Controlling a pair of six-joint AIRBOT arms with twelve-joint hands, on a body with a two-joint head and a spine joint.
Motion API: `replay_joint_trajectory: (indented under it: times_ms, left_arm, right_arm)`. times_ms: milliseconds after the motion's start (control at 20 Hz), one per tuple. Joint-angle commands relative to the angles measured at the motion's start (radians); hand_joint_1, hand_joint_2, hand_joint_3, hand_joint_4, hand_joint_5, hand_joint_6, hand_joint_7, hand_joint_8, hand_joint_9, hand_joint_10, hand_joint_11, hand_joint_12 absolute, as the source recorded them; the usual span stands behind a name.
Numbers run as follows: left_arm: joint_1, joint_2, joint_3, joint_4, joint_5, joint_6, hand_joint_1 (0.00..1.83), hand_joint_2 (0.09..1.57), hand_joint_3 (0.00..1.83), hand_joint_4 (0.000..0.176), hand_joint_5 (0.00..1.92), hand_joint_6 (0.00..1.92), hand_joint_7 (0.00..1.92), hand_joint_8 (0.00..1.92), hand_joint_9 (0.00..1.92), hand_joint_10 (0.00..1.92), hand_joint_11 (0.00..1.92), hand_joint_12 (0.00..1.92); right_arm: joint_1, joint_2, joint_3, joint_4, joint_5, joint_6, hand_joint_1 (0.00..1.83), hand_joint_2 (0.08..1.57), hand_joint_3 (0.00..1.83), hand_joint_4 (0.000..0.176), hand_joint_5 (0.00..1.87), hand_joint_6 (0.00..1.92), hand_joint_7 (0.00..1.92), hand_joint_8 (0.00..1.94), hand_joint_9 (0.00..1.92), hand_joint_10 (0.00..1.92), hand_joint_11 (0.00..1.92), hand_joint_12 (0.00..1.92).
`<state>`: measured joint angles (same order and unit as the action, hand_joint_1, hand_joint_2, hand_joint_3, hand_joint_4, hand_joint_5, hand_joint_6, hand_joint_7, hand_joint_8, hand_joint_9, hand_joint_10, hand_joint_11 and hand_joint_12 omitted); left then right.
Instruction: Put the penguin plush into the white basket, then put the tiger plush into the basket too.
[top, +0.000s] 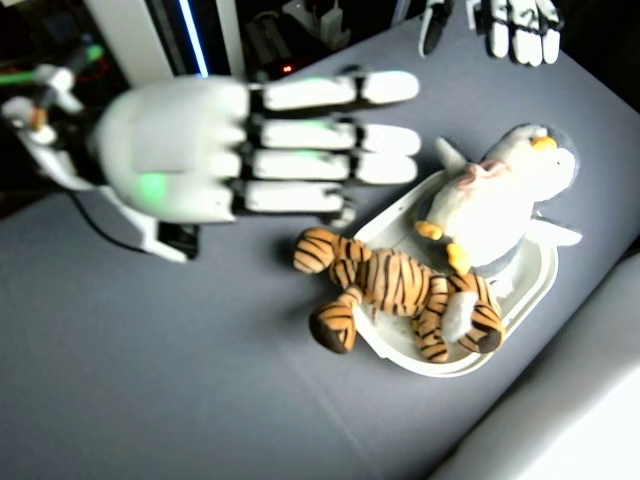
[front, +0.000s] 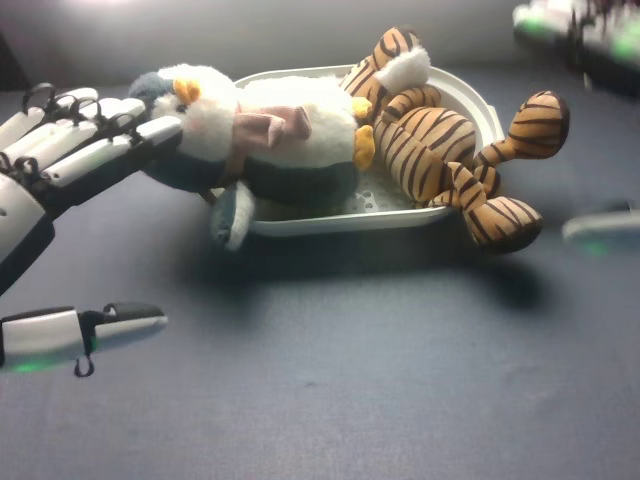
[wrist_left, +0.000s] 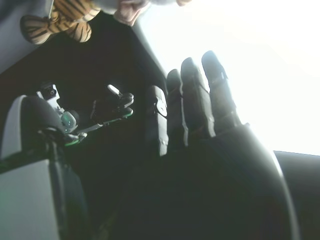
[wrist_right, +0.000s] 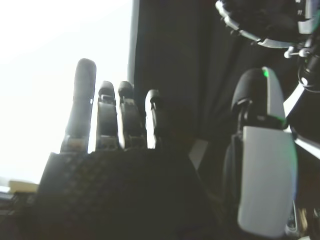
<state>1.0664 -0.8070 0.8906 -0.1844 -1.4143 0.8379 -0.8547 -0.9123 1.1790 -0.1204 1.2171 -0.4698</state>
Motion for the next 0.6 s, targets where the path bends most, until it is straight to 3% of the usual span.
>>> replay_joint_trajectory:
  times_ms: [0, 50, 100, 150, 200, 250, 300, 350, 400, 450, 550]
  left_arm:
    - [0.0, 0.008, -0.004, -0.007, -0.157, -0.004, 0.85, 0.91, 0.0, 0.067, 0.27, 0.0, 0.23, 0.0, 0.17, 0.0, 0.01, 0.39]
    - [0.007, 0.008, -0.008, -0.007, -0.167, -0.005, 0.85, 0.92, 0.0, 0.076, 0.26, 0.0, 0.21, 0.0, 0.13, 0.0, 0.0, 0.38]
    - [0.014, 0.007, -0.011, -0.007, -0.177, -0.008, 0.82, 0.92, 0.0, 0.098, 0.23, 0.0, 0.19, 0.0, 0.11, 0.0, 0.0, 0.36]
    - [0.021, 0.007, -0.014, -0.007, -0.182, -0.012, 0.79, 0.92, 0.0, 0.11, 0.21, 0.0, 0.17, 0.0, 0.09, 0.0, 0.0, 0.35]
    - [0.028, 0.007, -0.018, -0.007, -0.186, -0.014, 0.78, 0.91, 0.0, 0.12, 0.17, 0.0, 0.13, 0.0, 0.08, 0.0, 0.0, 0.35]
    - [0.035, 0.009, -0.02, -0.007, -0.188, -0.015, 0.81, 0.91, 0.0, 0.127, 0.13, 0.0, 0.11, 0.0, 0.07, 0.0, 0.0, 0.33]
    - [0.043, 0.011, -0.024, -0.008, -0.19, -0.017, 0.85, 0.91, 0.0, 0.155, 0.08, 0.0, 0.07, 0.0, 0.08, 0.0, 0.0, 0.28]
    - [0.048, 0.013, -0.027, -0.011, -0.191, -0.018, 0.87, 0.91, 0.0, 0.136, 0.06, 0.0, 0.05, 0.0, 0.08, 0.0, 0.0, 0.32]
    - [0.047, 0.012, -0.027, -0.017, -0.196, -0.018, 0.86, 0.92, 0.0, 0.137, 0.04, 0.0, 0.05, 0.0, 0.06, 0.0, 0.0, 0.33]
    - [0.046, 0.011, -0.026, -0.018, -0.199, -0.018, 0.87, 0.93, 0.0, 0.153, 0.03, 0.0, 0.03, 0.0, 0.04, 0.0, 0.0, 0.31]
    - [0.042, 0.006, -0.02, -0.019, -0.201, -0.02, 0.83, 0.92, 0.0, 0.147, 0.03, 0.0, 0.04, 0.0, 0.08, 0.01, 0.0, 0.34]
  right_arm:
    - [-0.018, 0.012, -0.015, 0.044, 0.152, 0.01, 0.64, 0.99, 0.0, 0.078, 0.04, 0.01, 0.07, 0.01, 0.0, 0.0, 0.0, 0.0]
    - [-0.055, 0.018, -0.029, 0.056, 0.168, 0.01, 0.65, 0.99, 0.0, 0.067, 0.04, 0.01, 0.03, 0.0, 0.0, 0.0, 0.0, 0.0]
    - [-0.104, 0.025, -0.049, 0.077, 0.195, 0.011, 0.68, 1.0, 0.0, 0.06, 0.07, 0.01, 0.04, 0.0, 0.0, 0.0, 0.0, 0.0]
    - [-0.15, 0.03, -0.066, 0.093, 0.219, 0.02, 0.69, 1.0, 0.0, 0.068, 0.09, 0.02, 0.04, 0.0, 0.0, 0.0, 0.0, 0.0]
    - [-0.201, 0.036, -0.082, 0.102, 0.237, 0.043, 0.68, 1.03, 0.01, 0.099, 0.09, 0.01, 0.02, 0.0, 0.0, 0.0, 0.0, 0.0]
    - [-0.235, 0.042, -0.093, 0.114, 0.25, 0.054, 0.67, 1.03, 0.01, 0.099, 0.09, 0.01, 0.01, 0.0, 0.0, 0.0, 0.0, 0.0]
    - [-0.277, 0.049, -0.103, 0.14, 0.276, 0.056, 0.65, 1.04, 0.01, 0.081, 0.1, 0.01, 0.0, 0.0, 0.0, 0.0, 0.0, 0.0]
    - [-0.306, 0.056, -0.108, 0.164, 0.307, 0.056, 0.57, 1.06, 0.02, 0.092, 0.09, 0.0, 0.0, 0.0, 0.0, 0.0, 0.0, 0.0]
    - [-0.32, 0.058, -0.112, 0.179, 0.334, 0.057, 0.51, 1.07, 0.02, 0.086, 0.09, 0.0, 0.01, 0.0, 0.0, 0.0, 0.0, 0.0]
    - [-0.32, 0.058, -0.112, 0.178, 0.335, 0.058, 0.53, 1.07, 0.01, 0.095, 0.09, 0.0, 0.01, 0.0, 0.0, 0.0, 0.0, 0.0]
    - [-0.321, 0.057, -0.112, 0.177, 0.335, 0.059, 0.62, 1.07, 0.0, 0.102, 0.12, 0.01, 0.03, 0.01, 0.0, 0.0, 0.0, 0.0]
